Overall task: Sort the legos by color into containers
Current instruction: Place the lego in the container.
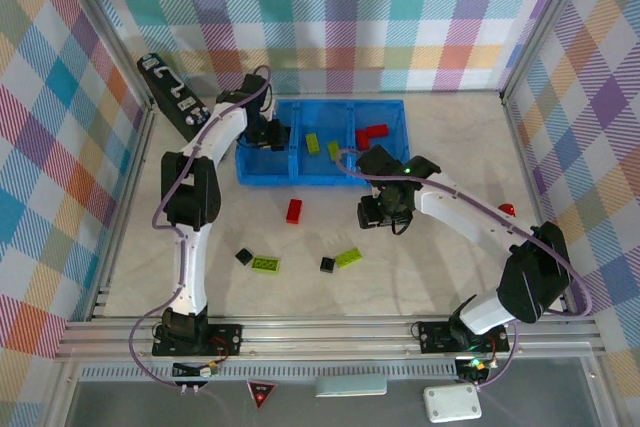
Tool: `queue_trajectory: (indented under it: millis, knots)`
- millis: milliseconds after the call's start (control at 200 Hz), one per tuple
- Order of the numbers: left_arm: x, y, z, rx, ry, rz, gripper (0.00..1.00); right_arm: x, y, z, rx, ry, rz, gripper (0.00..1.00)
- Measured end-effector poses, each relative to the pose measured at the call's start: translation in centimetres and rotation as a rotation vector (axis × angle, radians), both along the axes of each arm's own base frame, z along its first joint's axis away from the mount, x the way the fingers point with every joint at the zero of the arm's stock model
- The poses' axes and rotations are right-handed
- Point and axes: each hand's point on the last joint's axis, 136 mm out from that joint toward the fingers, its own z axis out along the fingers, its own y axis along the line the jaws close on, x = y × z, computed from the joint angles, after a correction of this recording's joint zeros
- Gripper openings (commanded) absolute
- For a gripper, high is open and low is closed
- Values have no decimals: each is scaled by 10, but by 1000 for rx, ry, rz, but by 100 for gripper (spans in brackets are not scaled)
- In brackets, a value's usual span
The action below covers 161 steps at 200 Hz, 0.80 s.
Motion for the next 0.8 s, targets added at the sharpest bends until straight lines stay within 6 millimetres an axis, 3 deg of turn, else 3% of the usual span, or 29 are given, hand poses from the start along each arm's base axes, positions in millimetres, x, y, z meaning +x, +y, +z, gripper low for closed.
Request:
queue_trajectory:
  millis: [275,805]
  knots:
    - [13,-4,-21,1,10,-13,36,0,0,0,0,1,-3,53]
    - [33,-15,-28,-69,-27,-29,44,-4,-4,-1,-15,15,-13,54]
